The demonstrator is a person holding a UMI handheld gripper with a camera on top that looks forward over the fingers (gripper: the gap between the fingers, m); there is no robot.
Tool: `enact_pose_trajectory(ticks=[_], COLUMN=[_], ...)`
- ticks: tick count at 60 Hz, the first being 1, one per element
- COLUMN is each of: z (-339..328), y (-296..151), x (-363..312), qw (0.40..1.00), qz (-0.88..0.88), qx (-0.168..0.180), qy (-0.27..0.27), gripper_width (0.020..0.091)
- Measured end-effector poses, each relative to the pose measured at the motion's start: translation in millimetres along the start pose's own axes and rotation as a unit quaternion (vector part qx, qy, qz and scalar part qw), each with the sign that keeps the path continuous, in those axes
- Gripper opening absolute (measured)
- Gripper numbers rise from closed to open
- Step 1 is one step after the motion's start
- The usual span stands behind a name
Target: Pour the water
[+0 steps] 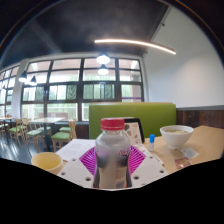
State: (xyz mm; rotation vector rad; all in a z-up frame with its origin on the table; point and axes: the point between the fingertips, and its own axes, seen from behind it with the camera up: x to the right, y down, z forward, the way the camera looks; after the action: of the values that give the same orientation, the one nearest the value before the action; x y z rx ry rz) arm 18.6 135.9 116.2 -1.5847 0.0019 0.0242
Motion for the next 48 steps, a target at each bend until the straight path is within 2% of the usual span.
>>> enact_pose_trajectory(ticks=[1,6,7,14,17,22,26,27,29,31,36,48], z=[2,6,1,5,6,1,-9,-12,-18,-27,-57,-181], y=[4,5,18,14,14,16,24,24,22,18,1,-31], x=[-6,-15,-8,-12,-12,-13,-4,-5,-8,-13,-17,-30], qw=[1.0,1.0,1.0,1.0,1.0,1.0,1.0,1.0,1.0,1.0,1.0,1.0], qz=[0.001,-0.002,0.0,0.003,0.004,0.002,-0.01,-0.009,-0.005,-0.005,-0.016,-0.006], qx=[0.01,0.005,0.007,0.005,0.007,0.009,-0.016,-0.02,-0.021,-0.019,-0.011,0.011], qy=[-0.001,0.002,0.001,0.002,0.003,0.003,-0.002,-0.004,-0.01,-0.015,-0.012,-0.022], gripper_width=[0.0365,0.0378,0.0378,0.0396,0.0433,0.053,0.0703,0.0766,0.083,0.0846,0.0833,0.0838])
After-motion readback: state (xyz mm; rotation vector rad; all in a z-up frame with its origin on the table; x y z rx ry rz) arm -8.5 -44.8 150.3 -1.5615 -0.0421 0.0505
